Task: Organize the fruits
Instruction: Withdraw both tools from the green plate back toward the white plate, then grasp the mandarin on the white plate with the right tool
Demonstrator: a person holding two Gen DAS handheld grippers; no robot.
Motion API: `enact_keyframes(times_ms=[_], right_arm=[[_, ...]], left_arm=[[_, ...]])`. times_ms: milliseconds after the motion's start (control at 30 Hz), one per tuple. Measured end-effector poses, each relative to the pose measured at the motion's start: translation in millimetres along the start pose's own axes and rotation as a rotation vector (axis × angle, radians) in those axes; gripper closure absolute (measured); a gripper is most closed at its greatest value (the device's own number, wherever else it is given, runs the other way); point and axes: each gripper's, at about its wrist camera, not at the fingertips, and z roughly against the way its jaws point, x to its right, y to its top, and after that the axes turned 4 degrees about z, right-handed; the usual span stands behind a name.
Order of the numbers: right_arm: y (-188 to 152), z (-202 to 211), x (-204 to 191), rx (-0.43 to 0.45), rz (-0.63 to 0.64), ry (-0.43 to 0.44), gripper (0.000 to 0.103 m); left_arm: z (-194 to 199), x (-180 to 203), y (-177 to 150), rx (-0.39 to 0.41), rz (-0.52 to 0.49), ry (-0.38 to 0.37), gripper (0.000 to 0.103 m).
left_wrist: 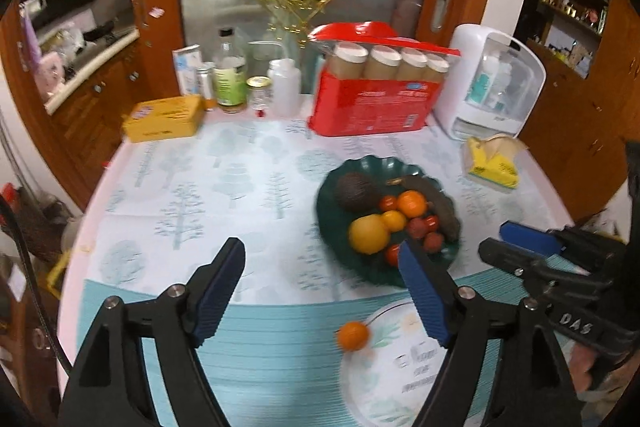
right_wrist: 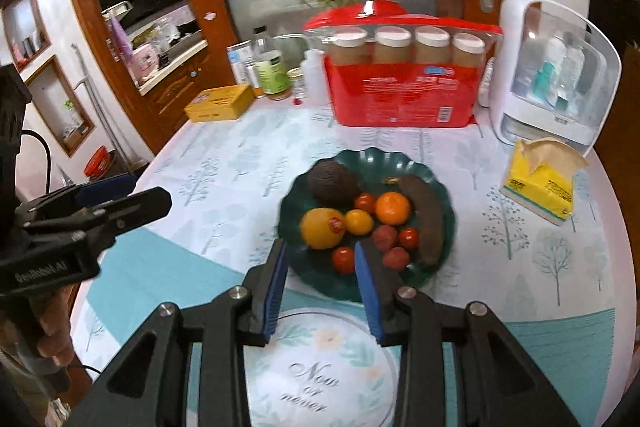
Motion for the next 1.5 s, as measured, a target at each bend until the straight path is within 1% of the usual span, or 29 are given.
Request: enact_keyframes(times_ms=[133, 200, 267, 367, 500, 633, 767, 1000, 1167, 1200, 1300, 1500], right_arm=[[-8.3, -5.2, -21.4, -0.012, 0.035, 0.018, 0.057], [-13.7, -12.6, -29.6, -0.03, 0.048, 0.032, 0.055], [-21.7, -23.9, -37.2, -0.061, 0.059, 0.052, 0.054], [-34.7, -43.0, -48.5, -0.107, 0.097, 0.046, 0.054], [-51.4, -70.9, -62.8, -0.171, 0.14, 0.055, 0.054], [-59.7, -92.3, -72.1, -0.21, 0.165, 0.06, 0.054], [-65.0, -111.2, -75.2, -0.233, 0.183, 0.055, 0.054], [-74.1, -141.3, -67.8, -0.287, 0.156, 0.073, 0.054], [-76.8, -150.1, -68.5, -0.288, 0.154, 0.12, 0.054], [-76.9, -150.7, -68.1, -0.287, 0.153, 0.123, 0.055], [-80.4, -155.9, -68.7, -0.302, 0.158, 0.13, 0.062], [-83.6, -153.8, -68.3, -0.282, 0.164, 0.139, 0.063]], left_arm=[[4.4, -17.2, -23.3, -0.005, 0.0, 0.038, 0.021], [2.2, -24.5, -36.2, -0.017, 0.0, 0.059, 0.021], [-0.9, -29.2, -48.6, -0.028, -0.001, 0.074, 0.021], [-11.4, -35.9, -69.8, -0.056, 0.007, 0.089, 0.02], [-35.2, -42.8, -95.2, -0.136, 0.041, 0.089, 0.02], [-52.5, -47.2, -111.0, -0.184, 0.067, 0.088, 0.02], [-69.8, -49.8, -117.0, -0.22, 0.071, 0.108, 0.02], [-92.1, -56.1, -122.5, -0.273, 0.116, 0.123, 0.02], [-99.0, -59.9, -123.9, -0.286, 0.137, 0.129, 0.02], [-99.9, -60.4, -124.4, -0.287, 0.143, 0.127, 0.02], [-101.7, -60.7, -125.9, -0.295, 0.156, 0.123, 0.02], [-102.5, -59.2, -128.8, -0.308, 0.159, 0.129, 0.02]])
